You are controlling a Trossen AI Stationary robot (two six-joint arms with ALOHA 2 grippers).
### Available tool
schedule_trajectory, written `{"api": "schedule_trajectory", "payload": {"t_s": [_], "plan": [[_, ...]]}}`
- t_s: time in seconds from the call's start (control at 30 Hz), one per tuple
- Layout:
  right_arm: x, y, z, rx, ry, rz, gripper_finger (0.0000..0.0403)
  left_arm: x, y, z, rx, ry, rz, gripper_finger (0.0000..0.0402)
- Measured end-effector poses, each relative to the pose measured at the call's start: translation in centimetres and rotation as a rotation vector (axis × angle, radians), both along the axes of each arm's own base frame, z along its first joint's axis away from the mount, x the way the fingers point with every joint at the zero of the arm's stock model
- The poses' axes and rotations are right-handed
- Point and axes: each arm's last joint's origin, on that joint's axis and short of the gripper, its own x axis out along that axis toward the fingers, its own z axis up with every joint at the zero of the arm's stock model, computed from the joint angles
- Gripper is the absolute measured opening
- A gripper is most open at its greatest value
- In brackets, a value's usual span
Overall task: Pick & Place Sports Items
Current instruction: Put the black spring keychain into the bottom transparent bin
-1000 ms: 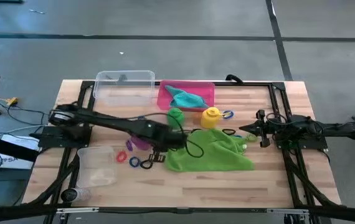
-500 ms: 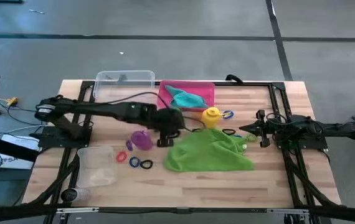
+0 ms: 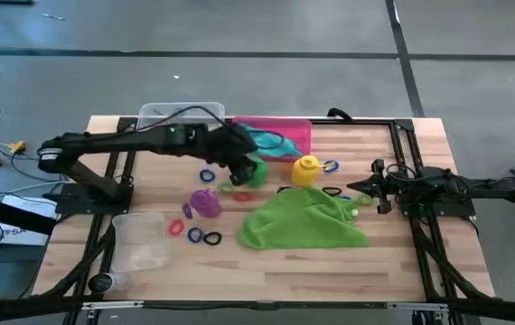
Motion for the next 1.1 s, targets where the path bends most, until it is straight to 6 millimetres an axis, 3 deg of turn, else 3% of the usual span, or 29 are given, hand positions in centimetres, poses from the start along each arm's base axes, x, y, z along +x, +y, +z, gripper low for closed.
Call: {"api": "schedule_trajectory", "payload": {"t_s": [0.33,0.9,1.1], "plan": [[0.0,0.0,0.0,0.000,0.000,0.000,0.0000,-3.3,-1.1,2.7,-0.047,-0.064,-0.012,0.0001],[0.0,0.0,0.0,0.000,0.001,0.000,0.0000,-12.4,-7.9,5.6,-0.115,0.015,-0.263,0.0001],[0.0,0.0,0.0,0.000,0.000,0.000,0.0000,-15.3,-10.2,5.2,-0.156,0.019,-0.325,0.0001]]}}
